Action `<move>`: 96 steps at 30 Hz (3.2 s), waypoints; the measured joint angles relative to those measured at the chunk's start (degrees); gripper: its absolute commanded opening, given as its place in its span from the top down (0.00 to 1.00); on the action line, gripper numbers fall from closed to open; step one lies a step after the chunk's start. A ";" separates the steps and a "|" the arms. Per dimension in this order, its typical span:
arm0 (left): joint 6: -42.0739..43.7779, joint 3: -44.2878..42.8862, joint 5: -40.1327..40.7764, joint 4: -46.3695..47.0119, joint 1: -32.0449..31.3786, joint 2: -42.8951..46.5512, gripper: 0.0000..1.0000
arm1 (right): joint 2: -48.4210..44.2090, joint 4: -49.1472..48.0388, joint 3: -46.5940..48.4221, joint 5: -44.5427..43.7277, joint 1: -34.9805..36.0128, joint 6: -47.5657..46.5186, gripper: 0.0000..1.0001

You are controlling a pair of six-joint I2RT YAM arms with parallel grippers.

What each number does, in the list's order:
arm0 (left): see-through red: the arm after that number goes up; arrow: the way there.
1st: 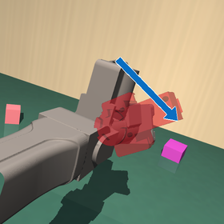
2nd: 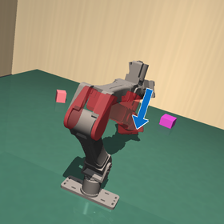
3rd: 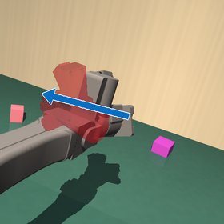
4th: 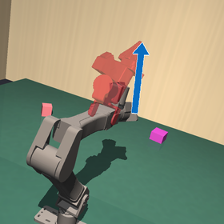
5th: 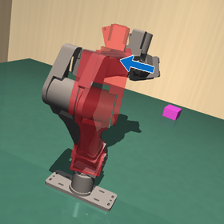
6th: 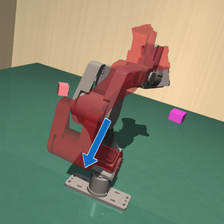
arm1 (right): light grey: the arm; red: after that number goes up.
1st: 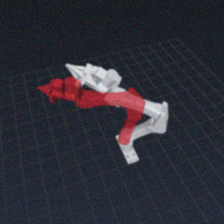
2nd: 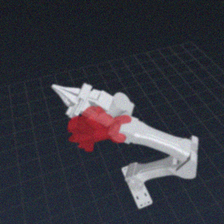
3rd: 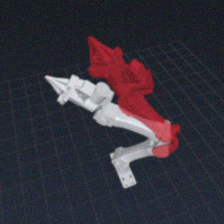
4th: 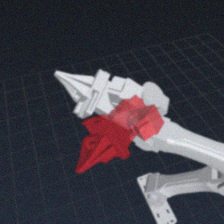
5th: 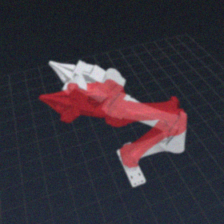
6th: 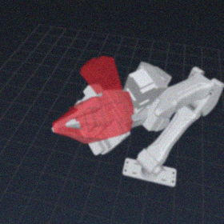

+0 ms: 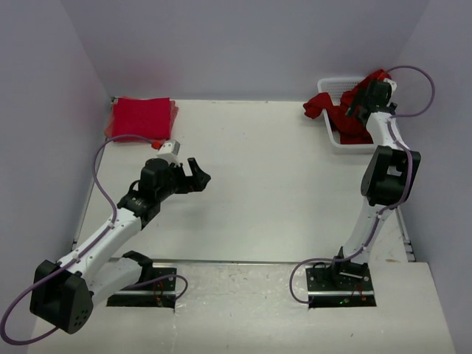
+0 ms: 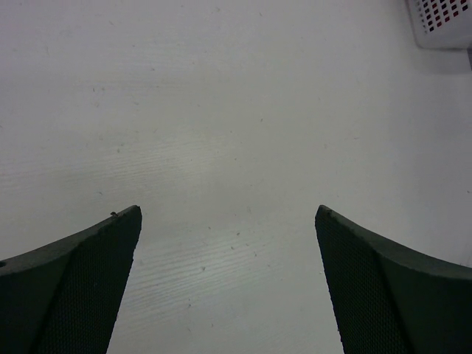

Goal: Fold and stack the t-shirts
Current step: Grab crumpled tshirt from bin with the right arm, then move the tshirt to the center of the board

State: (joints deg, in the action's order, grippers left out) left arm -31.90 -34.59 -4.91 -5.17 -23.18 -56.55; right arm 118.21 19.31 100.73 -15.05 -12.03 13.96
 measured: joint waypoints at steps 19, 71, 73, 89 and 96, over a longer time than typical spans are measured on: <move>0.04 -0.09 -1.38 -0.28 -0.15 0.26 0.00 | 11.85 14.82 16.44 0.98 0.55 1.14 0.30; -0.22 0.63 1.51 -4.28 -1.07 7.61 0.00 | -34.42 2.19 36.13 9.46 33.62 -22.51 1.00; -0.24 0.57 1.60 -4.26 -1.09 8.00 0.00 | -39.26 2.82 34.25 12.28 34.53 -22.14 1.00; -0.24 -2.29 5.33 -7.30 -1.77 12.57 0.00 | -48.54 9.81 24.06 27.30 35.32 -16.55 1.00; -0.31 -3.13 5.68 -7.89 -2.12 12.68 0.00 | -18.12 11.02 41.44 35.91 38.62 -11.17 0.95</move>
State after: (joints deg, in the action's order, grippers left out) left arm -32.21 -37.71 0.78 -13.06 -25.30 -43.88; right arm 100.09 30.33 142.17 20.86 26.59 2.79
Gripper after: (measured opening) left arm 0.997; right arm 0.006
